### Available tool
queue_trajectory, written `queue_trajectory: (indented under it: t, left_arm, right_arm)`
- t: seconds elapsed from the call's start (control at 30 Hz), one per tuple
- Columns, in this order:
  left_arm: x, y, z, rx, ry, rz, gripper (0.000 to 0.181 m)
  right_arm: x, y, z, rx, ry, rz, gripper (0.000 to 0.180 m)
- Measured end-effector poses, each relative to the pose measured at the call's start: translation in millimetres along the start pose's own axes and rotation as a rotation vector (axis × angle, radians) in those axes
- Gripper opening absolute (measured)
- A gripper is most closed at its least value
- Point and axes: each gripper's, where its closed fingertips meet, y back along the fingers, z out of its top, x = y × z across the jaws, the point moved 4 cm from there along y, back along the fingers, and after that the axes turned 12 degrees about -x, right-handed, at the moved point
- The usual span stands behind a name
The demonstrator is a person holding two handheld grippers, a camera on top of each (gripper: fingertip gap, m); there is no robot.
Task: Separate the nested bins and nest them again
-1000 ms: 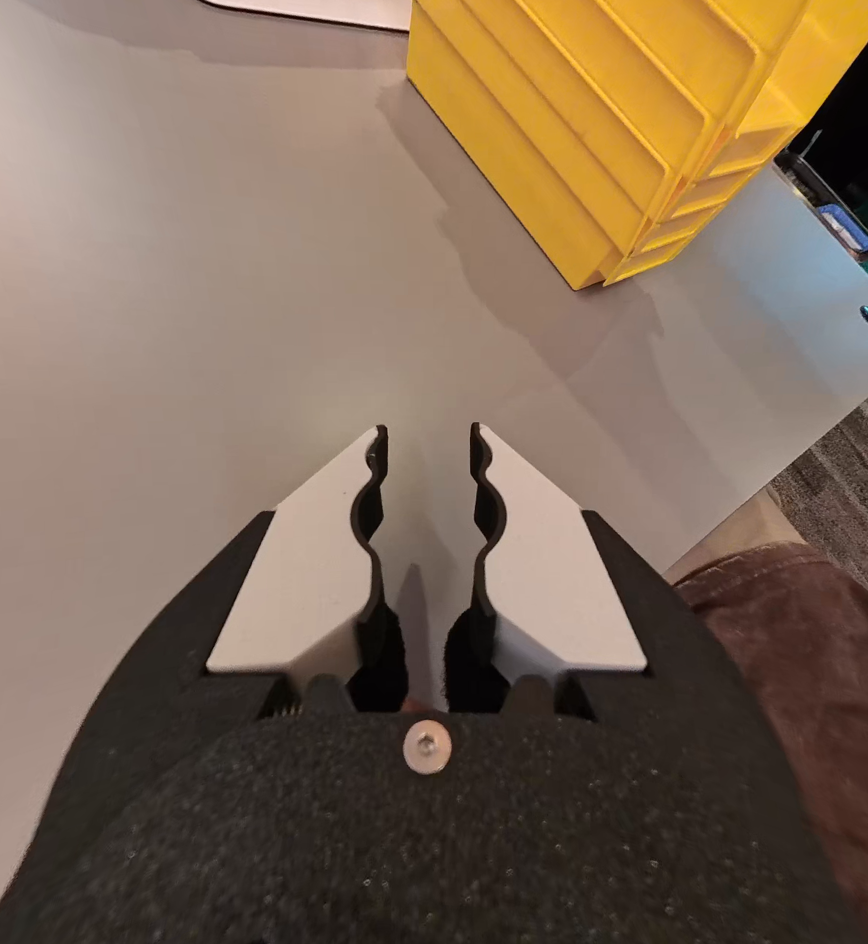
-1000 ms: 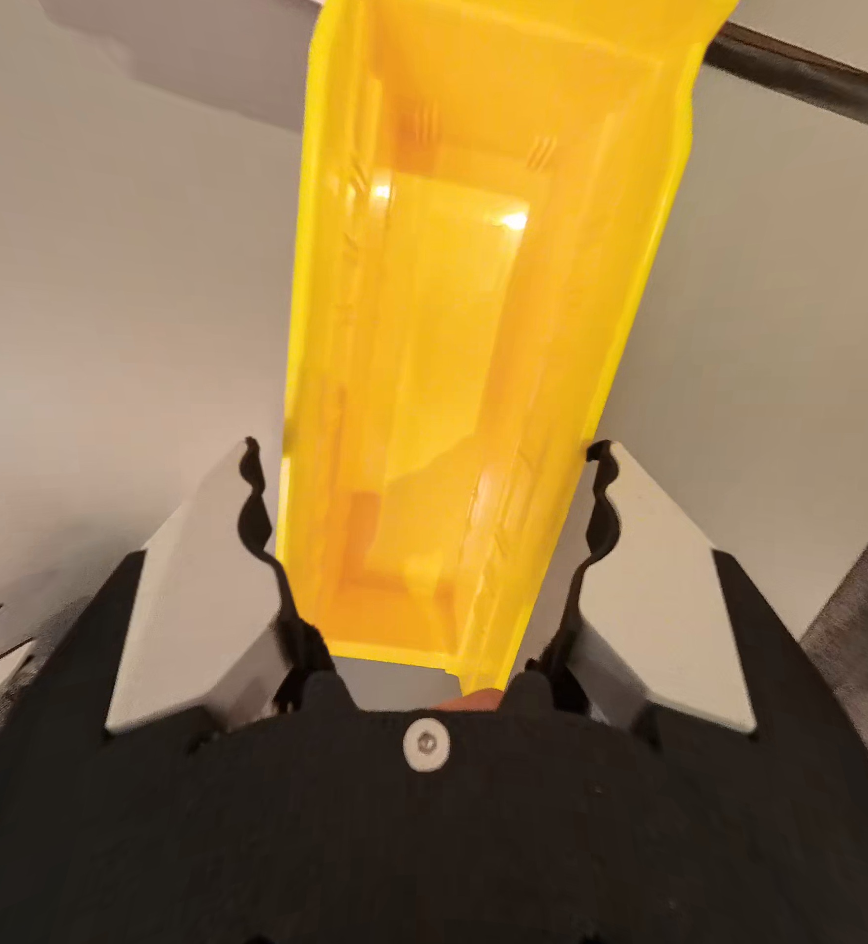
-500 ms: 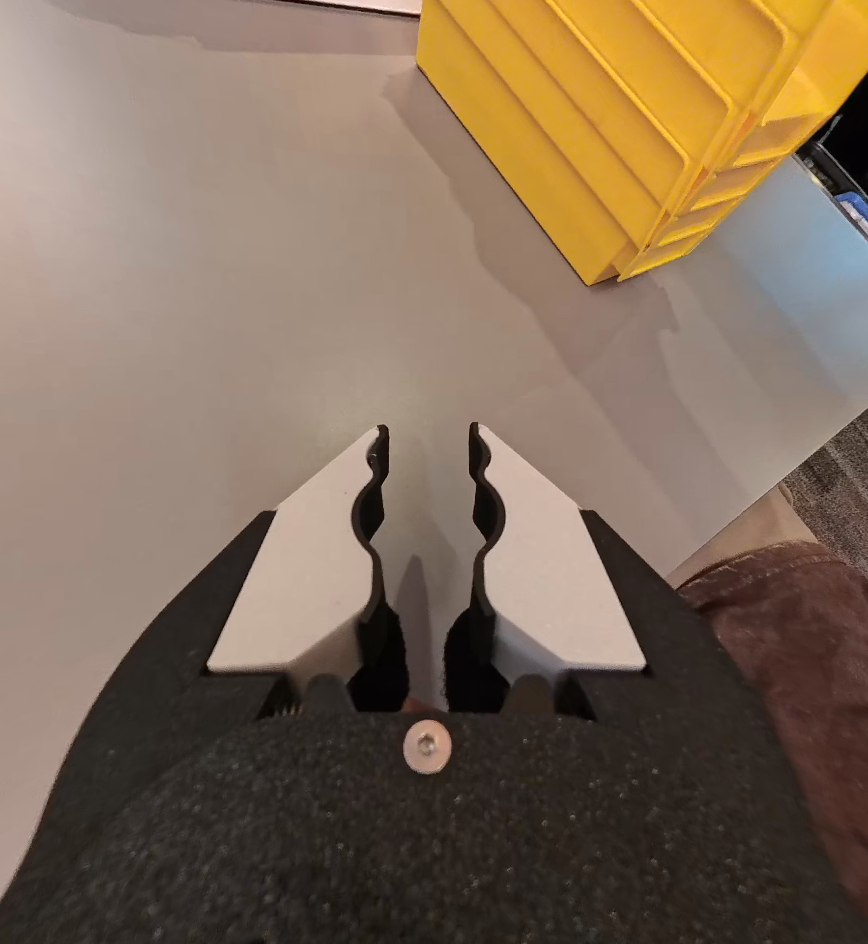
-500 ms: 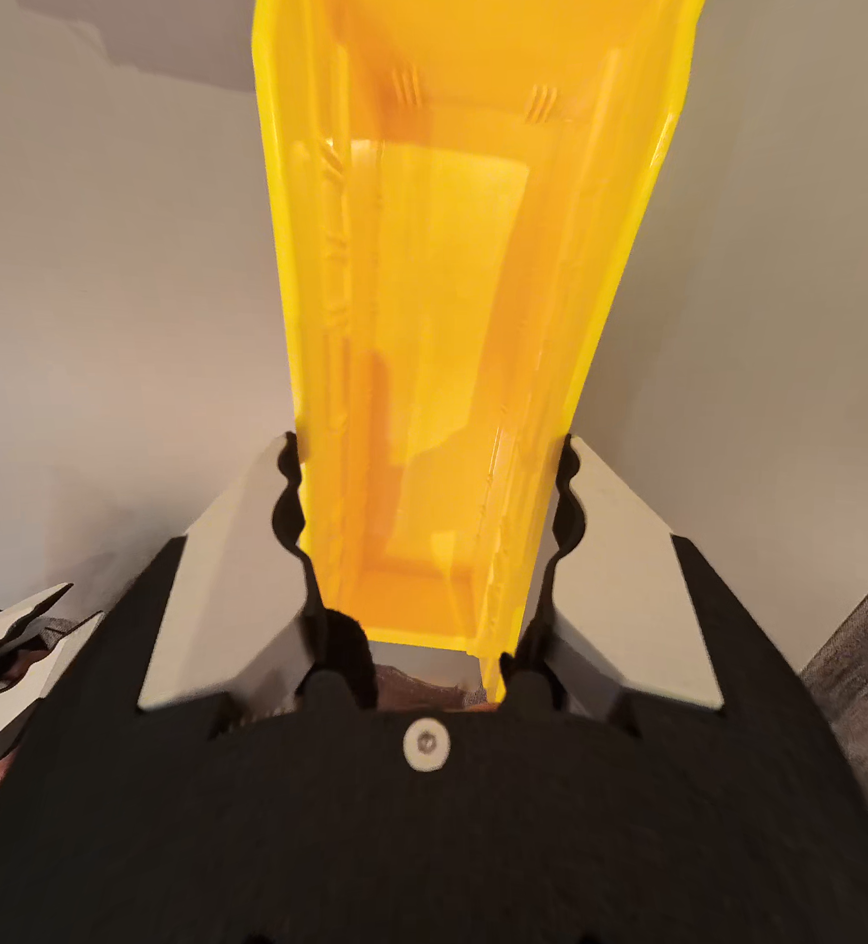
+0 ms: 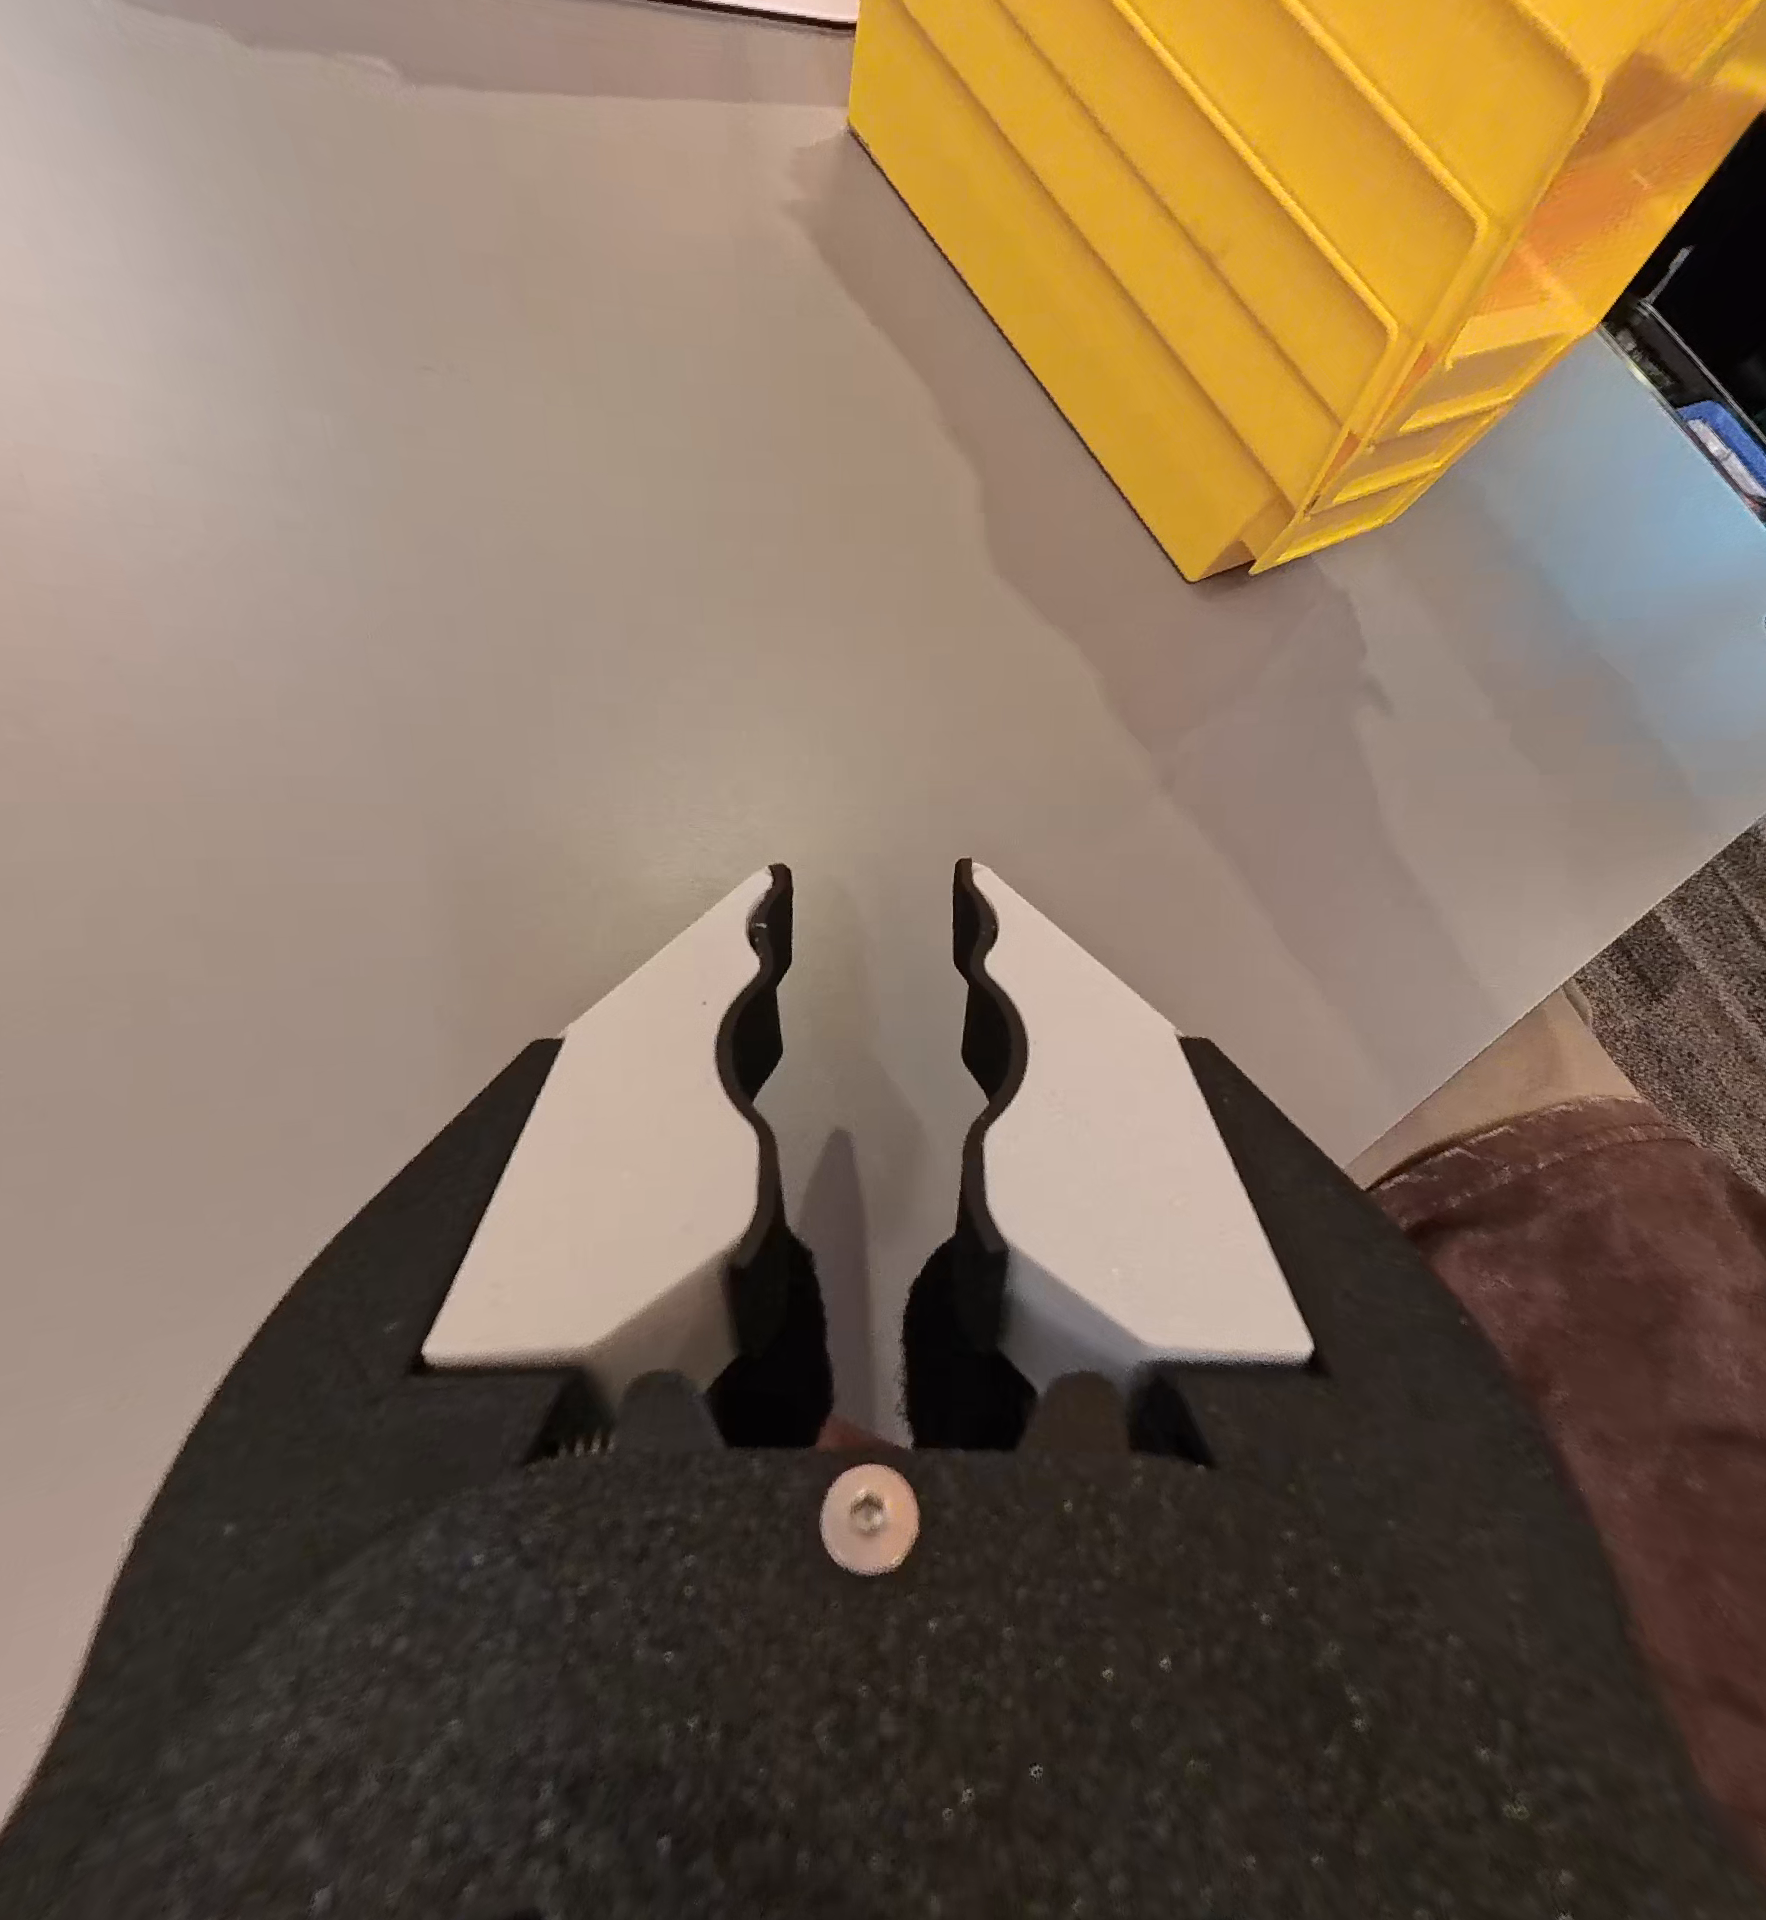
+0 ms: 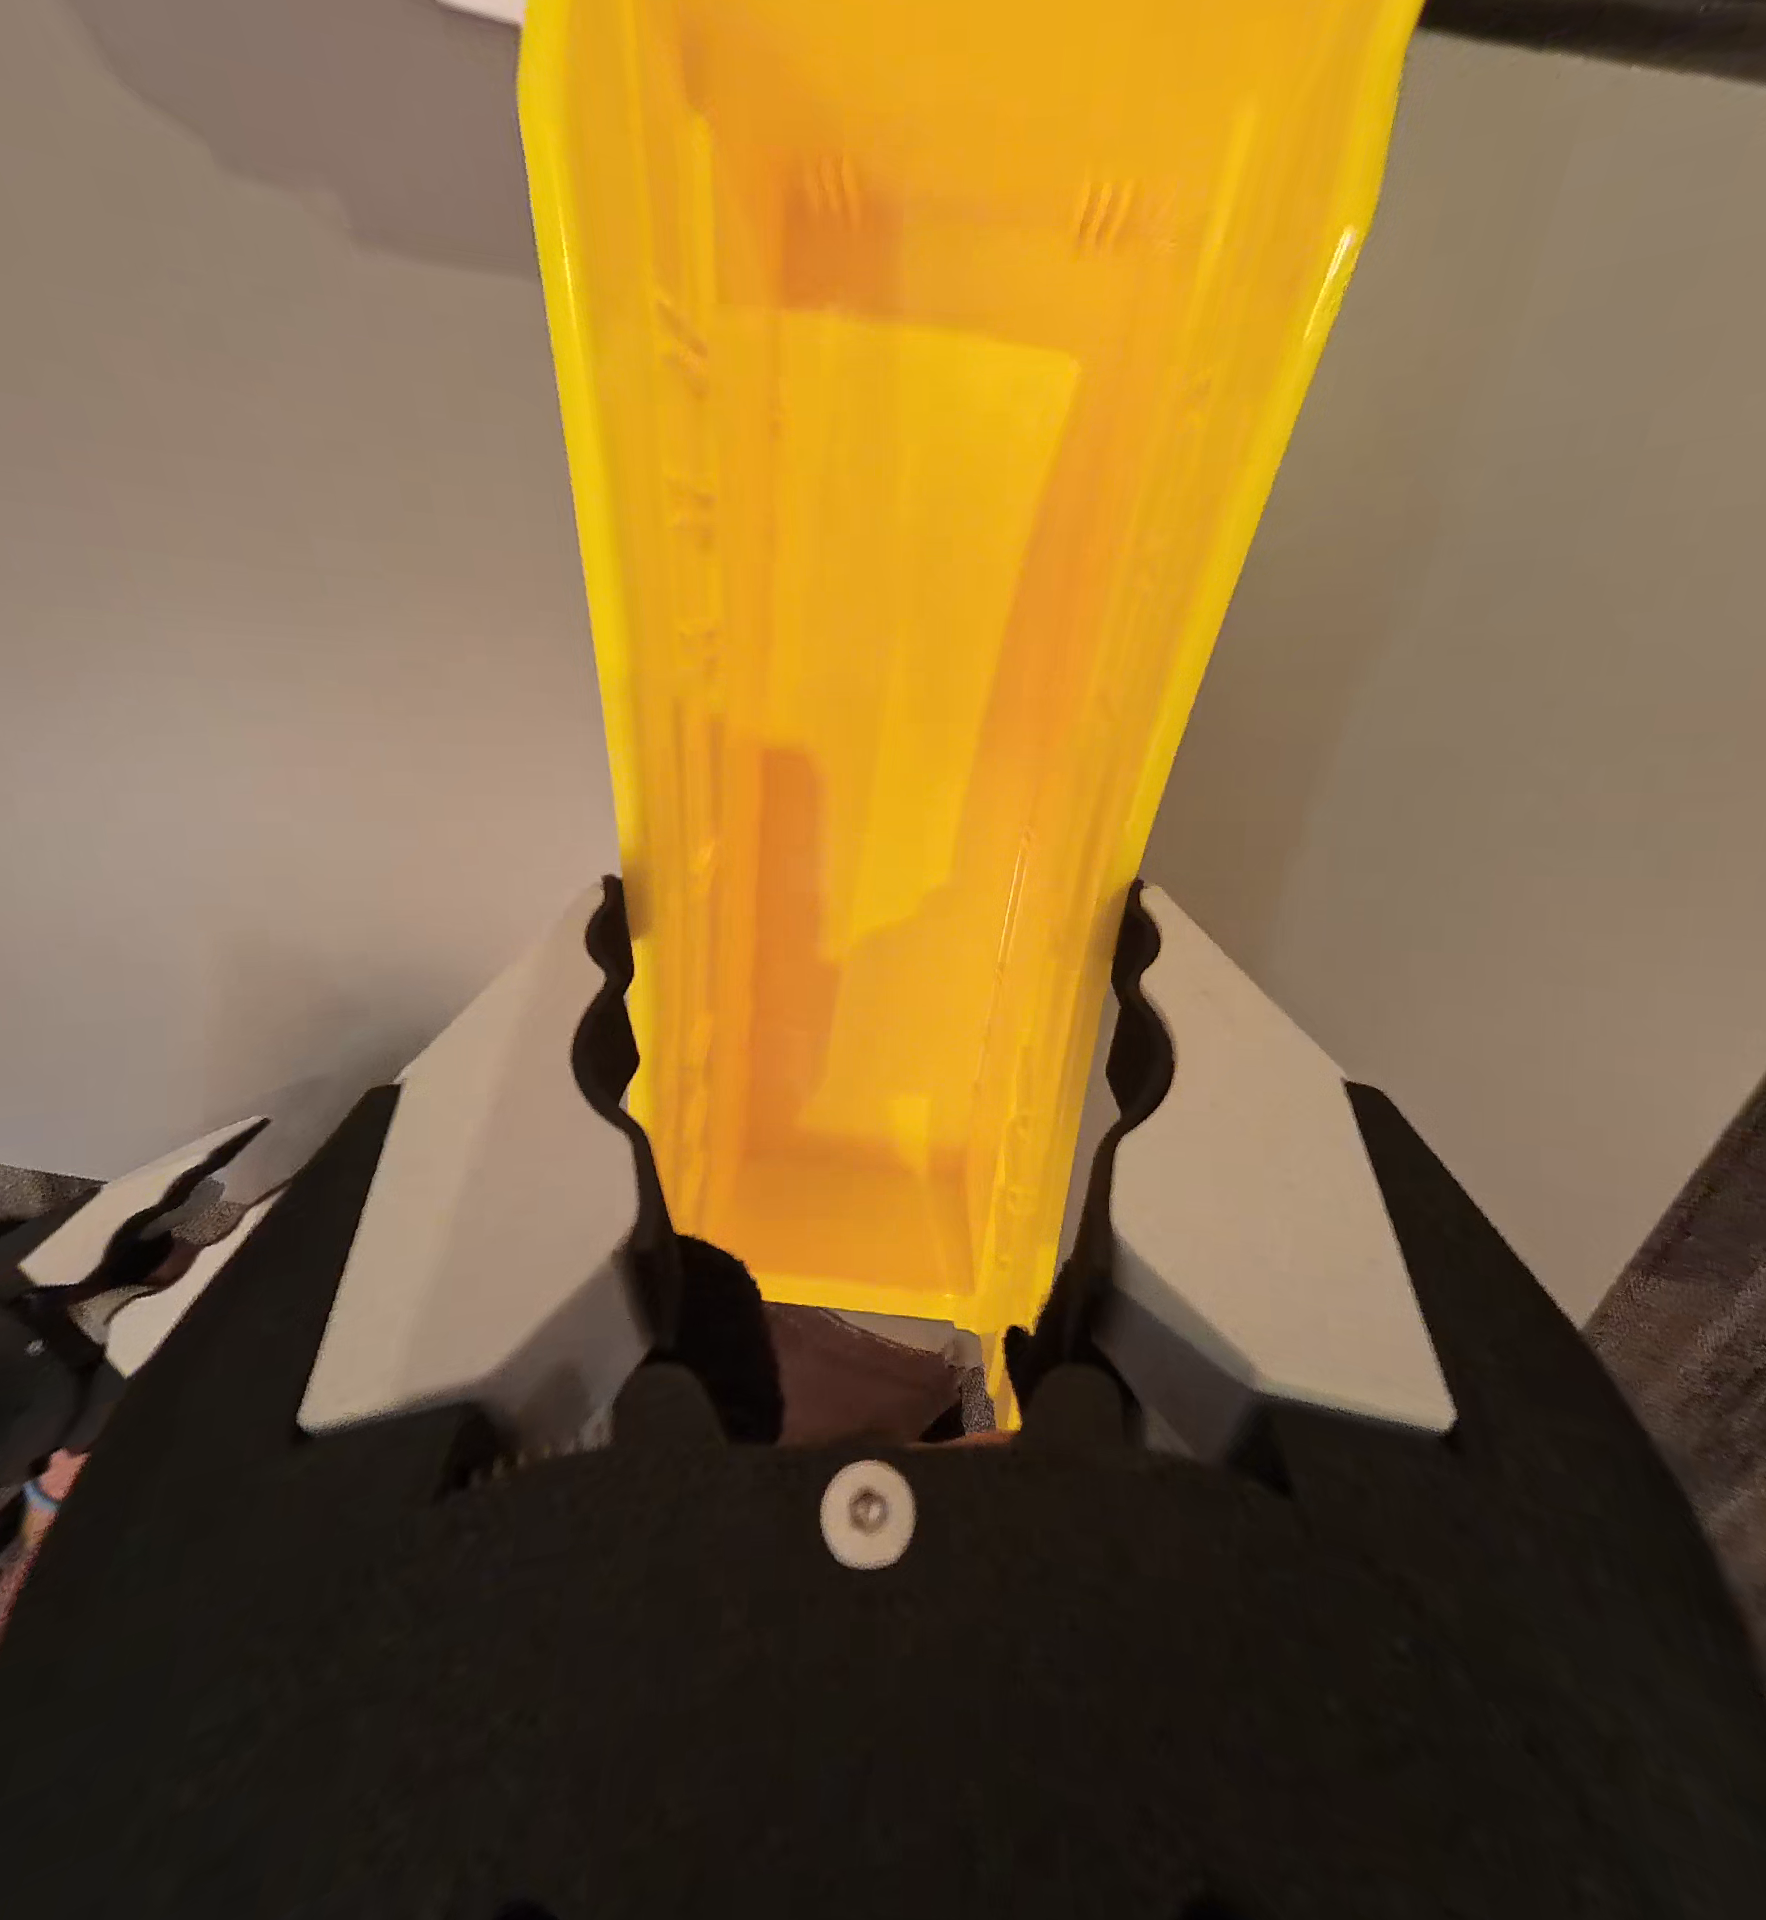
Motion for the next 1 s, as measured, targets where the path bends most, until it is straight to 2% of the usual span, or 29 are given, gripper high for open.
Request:
queue_trajectory:
  t: [0.17, 0.3, 0.43, 0.57, 0.7, 0.83, 1.0]
  left_arm:
    - [-1, -1, -1, 0.007, 0.006, -0.005, 0.029]
    - [-1, -1, -2, 0.011, 0.009, -0.005, 0.029]
    - [0, -2, -2, 0.016, 0.007, 0.001, 0.029]
    - [2, -2, -2, 0.018, 0.004, 0.009, 0.029]
    - [4, -2, -2, 0.014, 0.004, 0.019, 0.029]
    - [6, -5, -3, 0.025, 0.004, 0.029, 0.029]
    - [8, -7, -5, 0.037, 0.01, 0.034, 0.029]
  right_arm:
    - [-17, 44, 11, -0.043, -0.019, 0.023, 0.093]
    - [-57, 77, 15, -0.066, -0.028, -0.05, 0.093]
    - [-104, 85, 4, -0.058, -0.063, -0.104, 0.093]
    - [-151, 62, -17, -0.018, -0.076, -0.15, 0.093]
    - [-185, 19, -38, 0.028, -0.087, -0.148, 0.094]
    - [-204, -32, -55, 0.081, -0.091, -0.124, 0.094]
    - [-210, -72, -60, 0.112, -0.043, -0.094, 0.096]
